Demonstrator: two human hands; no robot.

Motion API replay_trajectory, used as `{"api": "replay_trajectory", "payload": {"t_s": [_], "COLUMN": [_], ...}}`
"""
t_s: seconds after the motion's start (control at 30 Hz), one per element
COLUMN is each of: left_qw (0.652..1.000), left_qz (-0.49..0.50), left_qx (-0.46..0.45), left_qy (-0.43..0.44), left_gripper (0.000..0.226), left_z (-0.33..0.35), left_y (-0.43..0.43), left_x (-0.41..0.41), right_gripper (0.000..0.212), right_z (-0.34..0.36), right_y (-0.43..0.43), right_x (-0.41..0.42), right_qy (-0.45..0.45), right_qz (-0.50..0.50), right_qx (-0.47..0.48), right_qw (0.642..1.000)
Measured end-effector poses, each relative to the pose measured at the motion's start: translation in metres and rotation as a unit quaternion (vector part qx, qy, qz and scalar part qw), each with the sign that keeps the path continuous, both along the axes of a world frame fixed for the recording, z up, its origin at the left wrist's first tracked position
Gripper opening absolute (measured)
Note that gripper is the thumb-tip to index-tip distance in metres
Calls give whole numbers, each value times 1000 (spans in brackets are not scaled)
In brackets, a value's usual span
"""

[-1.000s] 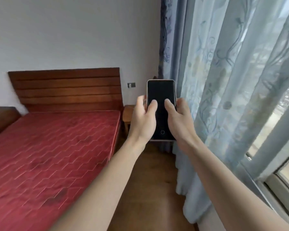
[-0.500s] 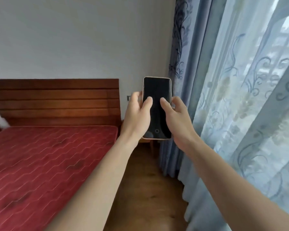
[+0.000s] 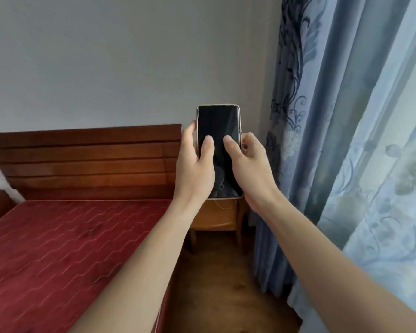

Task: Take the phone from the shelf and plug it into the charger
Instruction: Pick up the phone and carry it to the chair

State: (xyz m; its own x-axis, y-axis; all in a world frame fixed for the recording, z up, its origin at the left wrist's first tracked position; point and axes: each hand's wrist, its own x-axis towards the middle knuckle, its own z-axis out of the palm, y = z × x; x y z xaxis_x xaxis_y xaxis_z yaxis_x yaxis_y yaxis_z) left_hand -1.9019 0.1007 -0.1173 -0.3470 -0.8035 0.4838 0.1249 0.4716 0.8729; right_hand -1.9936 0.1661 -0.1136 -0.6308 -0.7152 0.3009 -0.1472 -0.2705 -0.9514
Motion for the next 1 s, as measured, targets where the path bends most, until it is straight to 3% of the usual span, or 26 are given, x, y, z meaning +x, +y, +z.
{"api": "replay_trajectory", "payload": {"t_s": [0.27, 0.47, 0.7, 0.87, 1.0], "left_qw": [998, 996, 991, 991, 987], "left_qz": [12, 11, -21, -61, -84], "left_qx": [59, 84, 114, 106, 131], "left_qy": [29, 39, 71, 47, 31], "left_gripper": [41, 51, 39, 39, 30], "left_z": [-10, -29, -36, -41, -60], "left_y": [-113, -211, -347, -412, -456], "left_x": [-64, -111, -169, -225, -274], "right_gripper": [31, 29, 25, 15, 19], "right_z": [-6, -25, -24, -37, -57], "right_y": [-116, -218, -346, -404, -446], "right_x": [-68, -115, -167, -216, -263], "right_qy": [0, 11, 21, -20, -55], "right_qz": [31, 38, 45, 10, -8], "right_qx": [32, 58, 83, 64, 71], "right_qw": [999, 998, 995, 998, 996]}}
